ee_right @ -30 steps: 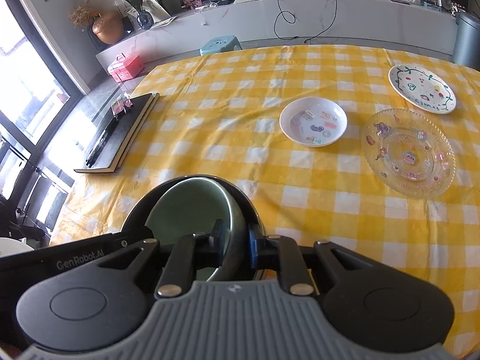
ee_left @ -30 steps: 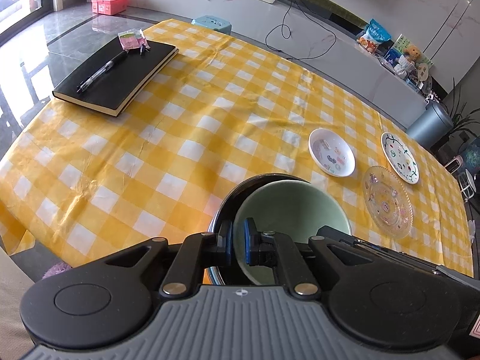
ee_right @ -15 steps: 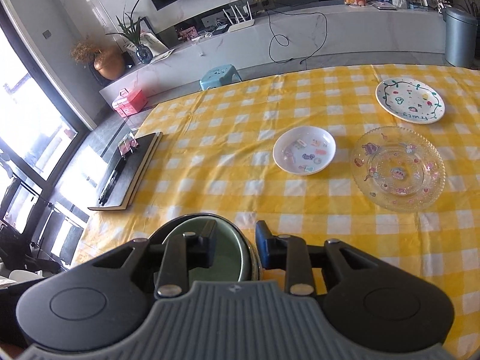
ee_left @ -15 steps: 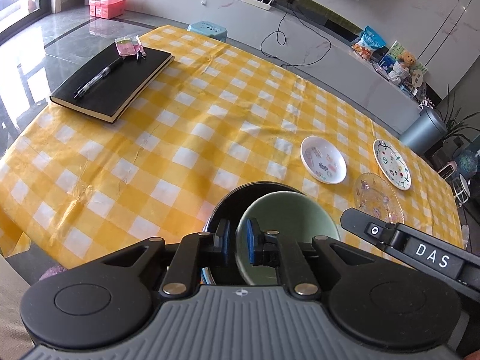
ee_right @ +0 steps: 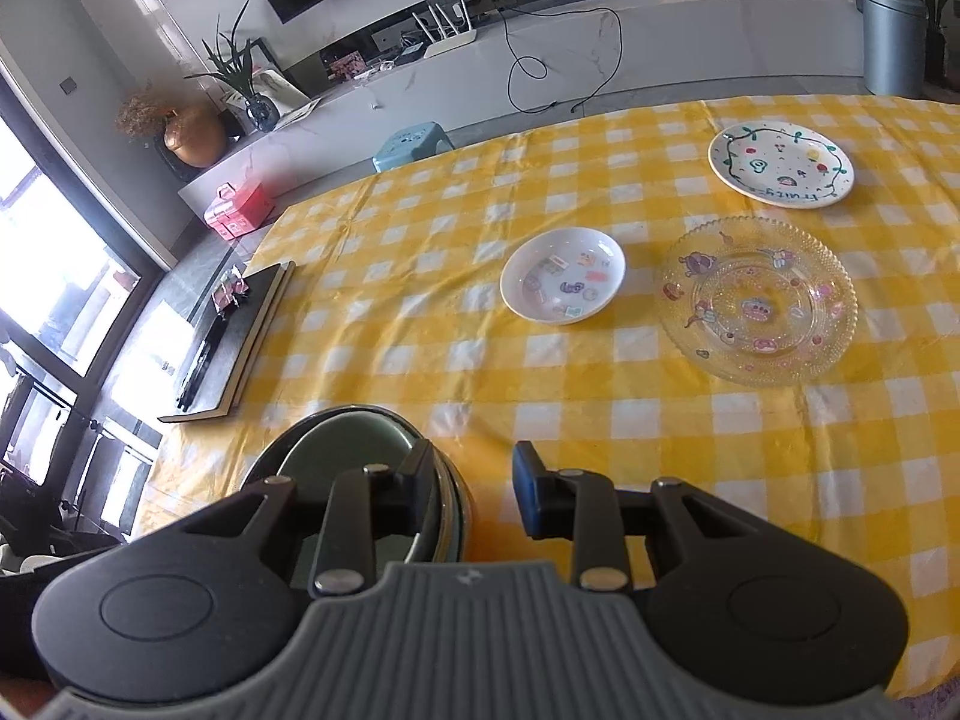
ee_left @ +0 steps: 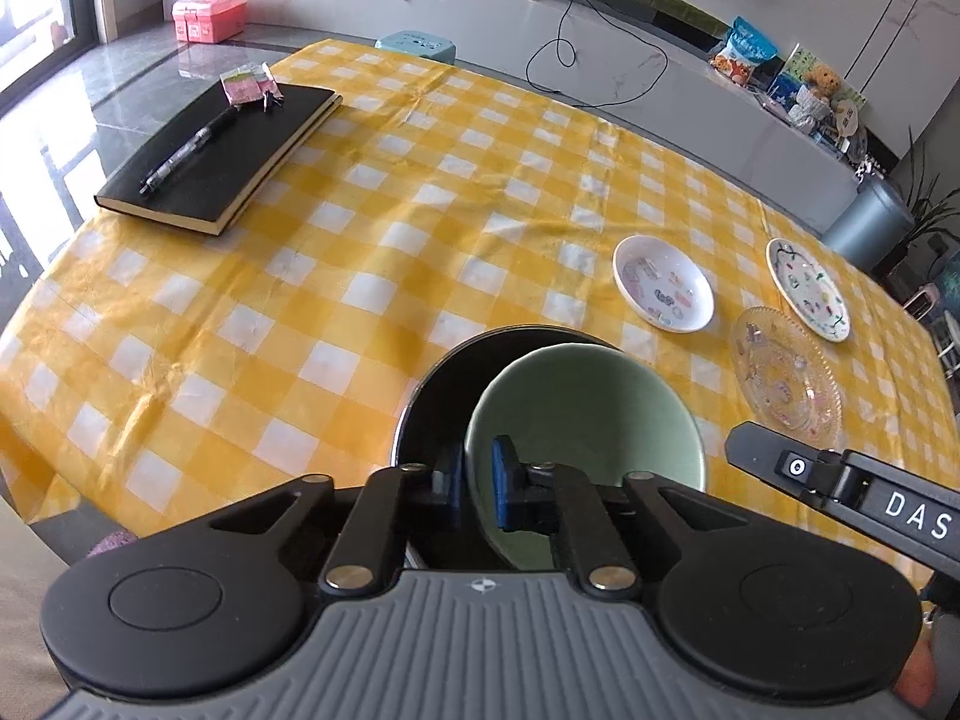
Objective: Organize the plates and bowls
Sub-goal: 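Lower the pale green bowl into the stack and open the right gripper, then reach the right gripper to the clear glass plate rim and close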
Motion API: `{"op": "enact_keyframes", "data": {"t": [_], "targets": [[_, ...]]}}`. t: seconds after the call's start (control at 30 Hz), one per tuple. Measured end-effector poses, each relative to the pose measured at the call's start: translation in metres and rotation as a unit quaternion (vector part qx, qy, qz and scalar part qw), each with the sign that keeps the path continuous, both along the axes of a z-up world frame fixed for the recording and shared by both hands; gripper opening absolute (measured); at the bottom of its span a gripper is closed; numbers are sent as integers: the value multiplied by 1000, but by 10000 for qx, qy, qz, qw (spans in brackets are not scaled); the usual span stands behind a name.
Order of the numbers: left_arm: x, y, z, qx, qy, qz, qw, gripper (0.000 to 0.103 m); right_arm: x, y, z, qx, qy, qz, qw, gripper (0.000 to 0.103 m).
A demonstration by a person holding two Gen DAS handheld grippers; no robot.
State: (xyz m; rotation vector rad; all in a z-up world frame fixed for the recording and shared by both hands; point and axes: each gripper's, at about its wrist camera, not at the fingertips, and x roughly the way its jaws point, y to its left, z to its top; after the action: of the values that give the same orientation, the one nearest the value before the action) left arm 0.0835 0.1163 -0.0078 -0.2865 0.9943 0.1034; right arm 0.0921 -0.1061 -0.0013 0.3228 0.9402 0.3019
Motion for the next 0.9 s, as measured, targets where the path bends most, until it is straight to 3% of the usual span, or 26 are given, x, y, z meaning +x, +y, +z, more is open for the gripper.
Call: {"op": "enact_keyframes", "data": {"t": [0.43, 0.57, 0.67, 0.9], "targets": [[-2, 0, 9, 340, -27, 75, 9994, 9, -3, -6, -12, 82, 192, -13, 9998, 29], [-6, -5, 23, 442, -326, 69, 9985, 22, -4, -10, -12, 70, 168, -45, 9998, 30], [-8, -13, 35, 503, -594, -27, 9970, 26, -4, -17, -12, 78, 159, -137, 9998, 31], [0, -48, 45, 52, -1086, -490, 9929, 32, -5, -44, -10, 50, 24, -472, 9989, 34]]}}
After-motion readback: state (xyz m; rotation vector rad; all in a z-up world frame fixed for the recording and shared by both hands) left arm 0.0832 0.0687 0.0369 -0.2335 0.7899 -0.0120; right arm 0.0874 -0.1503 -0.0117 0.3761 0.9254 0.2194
